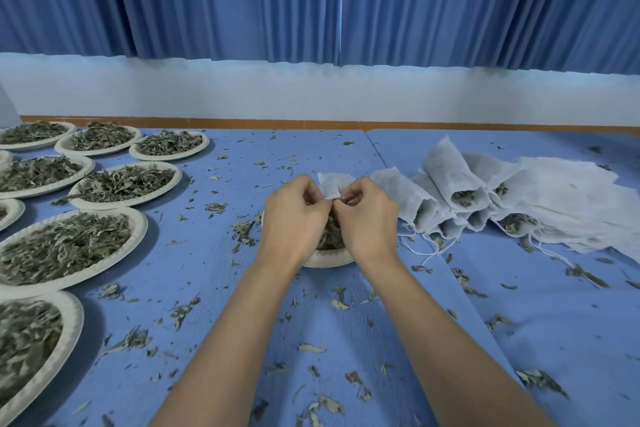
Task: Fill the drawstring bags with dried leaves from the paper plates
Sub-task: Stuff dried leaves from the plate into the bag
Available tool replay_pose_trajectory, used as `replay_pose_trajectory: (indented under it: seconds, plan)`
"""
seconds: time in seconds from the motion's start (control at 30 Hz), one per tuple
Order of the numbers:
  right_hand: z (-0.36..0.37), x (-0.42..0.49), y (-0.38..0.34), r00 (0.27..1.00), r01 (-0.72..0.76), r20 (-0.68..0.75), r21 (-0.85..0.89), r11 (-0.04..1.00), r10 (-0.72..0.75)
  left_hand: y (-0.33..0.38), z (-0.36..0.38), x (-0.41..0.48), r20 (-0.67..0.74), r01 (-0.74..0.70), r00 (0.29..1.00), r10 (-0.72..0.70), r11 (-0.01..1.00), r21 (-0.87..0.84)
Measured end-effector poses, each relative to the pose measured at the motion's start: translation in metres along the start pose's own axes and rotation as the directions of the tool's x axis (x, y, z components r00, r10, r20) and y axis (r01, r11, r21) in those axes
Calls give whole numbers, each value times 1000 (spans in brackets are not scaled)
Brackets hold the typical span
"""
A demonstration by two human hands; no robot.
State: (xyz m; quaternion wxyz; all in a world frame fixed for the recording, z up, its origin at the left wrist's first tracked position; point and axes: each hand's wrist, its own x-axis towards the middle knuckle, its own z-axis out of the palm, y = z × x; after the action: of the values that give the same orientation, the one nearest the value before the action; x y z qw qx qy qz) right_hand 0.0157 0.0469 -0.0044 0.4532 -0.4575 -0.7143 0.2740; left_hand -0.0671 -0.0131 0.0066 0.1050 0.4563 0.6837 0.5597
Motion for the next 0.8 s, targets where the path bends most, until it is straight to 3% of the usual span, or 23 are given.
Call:
replay_pose_trajectory:
  seconds: [0.1,0.23,0.3,0.53,0.7,0.8]
  plan:
    - [-5,5,0,995,-95,23,74,993,94,-2,-4,3,62,-10,998,10,1000,4]
    - [-7,8,-3,982,-185,53,153,971,179,-6,-12,5,362,15,932,-14,1000,-1]
    - [-8,8,-2,976,-215,69,186,959,205,-8,-15,5,410,-32,912,11,999,44]
    - [-7,8,-4,973,-216,138,261,941,185,-9,-13,5,205,-66,975,80,995,-76]
    - [-14,7,-2,960,-243,208,282,928,188,-11,-13,6,163,-6,986,23,994,-108]
    - [-16,7,-4,969,-198,193,229,953,155,-16,-10,7,60,18,998,-12,995,-93]
